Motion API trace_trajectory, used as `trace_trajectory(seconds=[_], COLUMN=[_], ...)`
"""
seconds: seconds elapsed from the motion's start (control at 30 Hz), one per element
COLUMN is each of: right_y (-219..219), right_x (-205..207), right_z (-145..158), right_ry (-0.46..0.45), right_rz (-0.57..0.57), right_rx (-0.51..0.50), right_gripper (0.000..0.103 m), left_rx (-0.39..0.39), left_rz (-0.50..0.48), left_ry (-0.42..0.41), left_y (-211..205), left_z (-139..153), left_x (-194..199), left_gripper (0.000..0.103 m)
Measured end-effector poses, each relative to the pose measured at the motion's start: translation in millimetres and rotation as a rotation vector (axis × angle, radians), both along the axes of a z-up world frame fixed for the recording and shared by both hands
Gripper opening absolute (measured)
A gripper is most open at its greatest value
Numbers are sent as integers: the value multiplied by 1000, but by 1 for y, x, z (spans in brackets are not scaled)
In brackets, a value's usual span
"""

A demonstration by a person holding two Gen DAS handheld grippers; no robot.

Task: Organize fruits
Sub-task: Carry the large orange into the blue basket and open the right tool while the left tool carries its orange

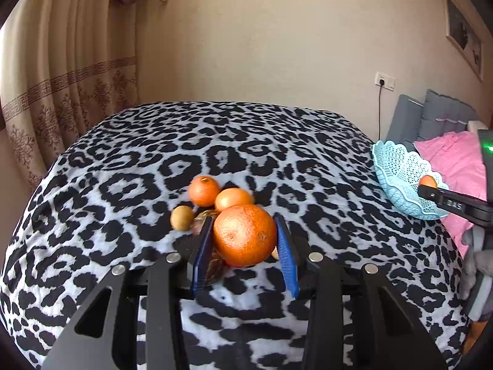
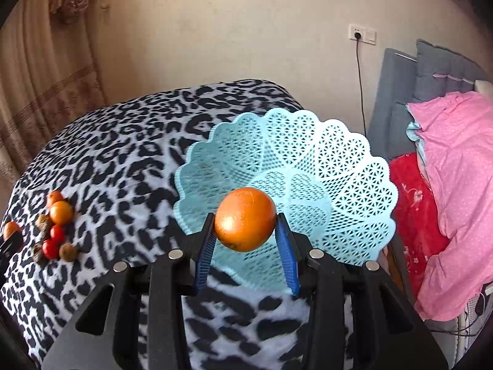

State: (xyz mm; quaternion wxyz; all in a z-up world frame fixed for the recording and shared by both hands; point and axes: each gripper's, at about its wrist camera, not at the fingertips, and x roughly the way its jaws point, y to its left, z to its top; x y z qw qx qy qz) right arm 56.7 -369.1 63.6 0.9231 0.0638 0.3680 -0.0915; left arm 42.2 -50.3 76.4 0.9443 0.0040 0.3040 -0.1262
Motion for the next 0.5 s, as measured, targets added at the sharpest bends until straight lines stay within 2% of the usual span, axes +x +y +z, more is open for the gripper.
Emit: trace_trajectory(seconds=[0.33,0.43,0.5], right_y=[-15,-17,-18], right_x=[9,9,8], right_z=[-16,-15,-15], right_ry=[22,6,1], right_rz=[-35,-43,-47], right_rx=[15,12,11], right_gripper=[41,51,53], left_rx=[-3,4,-2], left_rz=[-67,-92,-111], left_ry=[3,5,11], left_y=[-35,-49,-57], left_z=[10,11,12], left_x=[3,5,7], left_gripper=[40,40,40])
